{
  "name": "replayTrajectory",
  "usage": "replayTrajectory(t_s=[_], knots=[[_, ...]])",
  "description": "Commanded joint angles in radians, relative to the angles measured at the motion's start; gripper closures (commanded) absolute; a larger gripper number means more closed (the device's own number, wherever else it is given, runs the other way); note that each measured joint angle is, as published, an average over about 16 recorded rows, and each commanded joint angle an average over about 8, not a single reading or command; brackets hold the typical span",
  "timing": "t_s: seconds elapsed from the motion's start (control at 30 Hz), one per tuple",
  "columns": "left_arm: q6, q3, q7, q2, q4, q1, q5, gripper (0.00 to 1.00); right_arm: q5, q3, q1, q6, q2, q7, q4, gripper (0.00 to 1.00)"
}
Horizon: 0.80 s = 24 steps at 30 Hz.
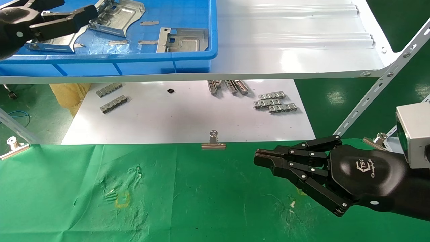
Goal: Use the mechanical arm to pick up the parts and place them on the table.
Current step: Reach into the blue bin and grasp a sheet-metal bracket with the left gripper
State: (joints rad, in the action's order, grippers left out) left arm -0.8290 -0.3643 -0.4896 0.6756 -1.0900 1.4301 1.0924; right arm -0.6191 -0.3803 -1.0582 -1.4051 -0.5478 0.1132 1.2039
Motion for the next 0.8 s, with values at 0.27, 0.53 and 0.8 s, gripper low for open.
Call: replayTrajectory(t_s=[0.27, 0.53, 0.8], knots=[[0.100, -0.093, -0.236, -0.034, -0.044, 0.080, 0.170, 0.00, 0.000, 0.000, 0.000, 0.000, 0.000, 0.000, 0.000, 1.00], [0.127, -0.176, -0.447, -0.048, -0.045, 0.174, 0.346, 0.00, 0.000, 0.000, 0.000, 0.000, 0.000, 0.000, 0.000, 1.00], [0.107, -0.238, -0.645, -0.076, -0.052, 0.234, 0.515, 0.00, 0.000, 0.000, 0.000, 0.000, 0.000, 0.000, 0.000, 1.00]])
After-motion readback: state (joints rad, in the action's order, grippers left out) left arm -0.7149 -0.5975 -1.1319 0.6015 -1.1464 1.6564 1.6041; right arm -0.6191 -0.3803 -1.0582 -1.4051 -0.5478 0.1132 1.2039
